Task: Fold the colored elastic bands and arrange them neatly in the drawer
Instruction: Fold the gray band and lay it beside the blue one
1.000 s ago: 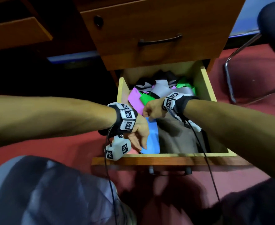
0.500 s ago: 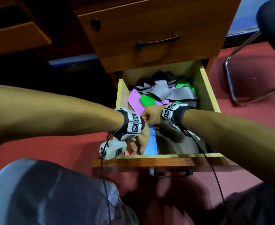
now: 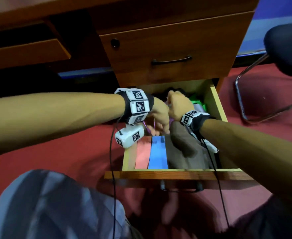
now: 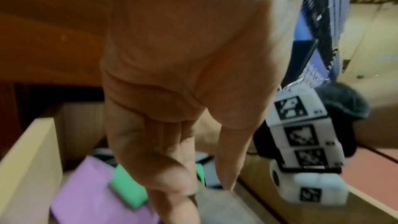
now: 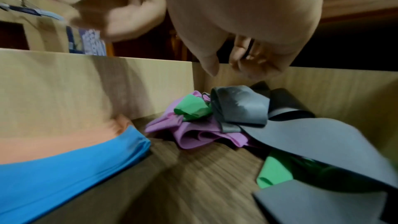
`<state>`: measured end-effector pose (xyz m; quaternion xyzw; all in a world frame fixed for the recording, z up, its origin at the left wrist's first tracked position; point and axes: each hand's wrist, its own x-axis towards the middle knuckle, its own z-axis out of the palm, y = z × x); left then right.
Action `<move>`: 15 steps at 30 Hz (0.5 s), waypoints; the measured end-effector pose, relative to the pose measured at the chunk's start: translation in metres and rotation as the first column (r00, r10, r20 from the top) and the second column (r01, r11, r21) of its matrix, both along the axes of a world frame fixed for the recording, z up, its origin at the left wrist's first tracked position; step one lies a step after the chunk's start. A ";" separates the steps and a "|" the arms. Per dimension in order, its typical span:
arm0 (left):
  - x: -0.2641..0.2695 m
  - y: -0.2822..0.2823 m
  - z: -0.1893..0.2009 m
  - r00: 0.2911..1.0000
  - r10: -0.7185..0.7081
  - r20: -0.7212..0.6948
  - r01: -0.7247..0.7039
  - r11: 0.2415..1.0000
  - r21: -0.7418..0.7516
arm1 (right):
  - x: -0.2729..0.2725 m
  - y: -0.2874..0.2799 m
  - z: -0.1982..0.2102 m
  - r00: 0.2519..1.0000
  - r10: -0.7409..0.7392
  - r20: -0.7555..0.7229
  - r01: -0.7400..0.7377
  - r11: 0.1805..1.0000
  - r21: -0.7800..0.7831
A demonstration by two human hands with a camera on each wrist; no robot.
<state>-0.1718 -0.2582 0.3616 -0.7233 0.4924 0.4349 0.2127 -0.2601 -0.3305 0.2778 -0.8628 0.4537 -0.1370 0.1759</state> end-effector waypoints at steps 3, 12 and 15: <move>0.010 0.007 0.031 1.000 -0.005 0.002 0.005 0.948 -0.318 | -0.006 -0.010 -0.006 0.991 -0.031 -0.130 0.041 0.997 0.071; 0.040 0.050 0.038 0.892 0.289 -0.349 -0.451 0.628 -0.634 | -0.019 0.009 0.027 0.954 -0.243 0.178 0.185 0.939 0.289; 0.030 0.061 0.036 0.870 0.293 -0.396 -0.492 0.553 -0.672 | -0.034 0.019 0.059 0.891 -0.318 0.322 0.184 0.905 0.384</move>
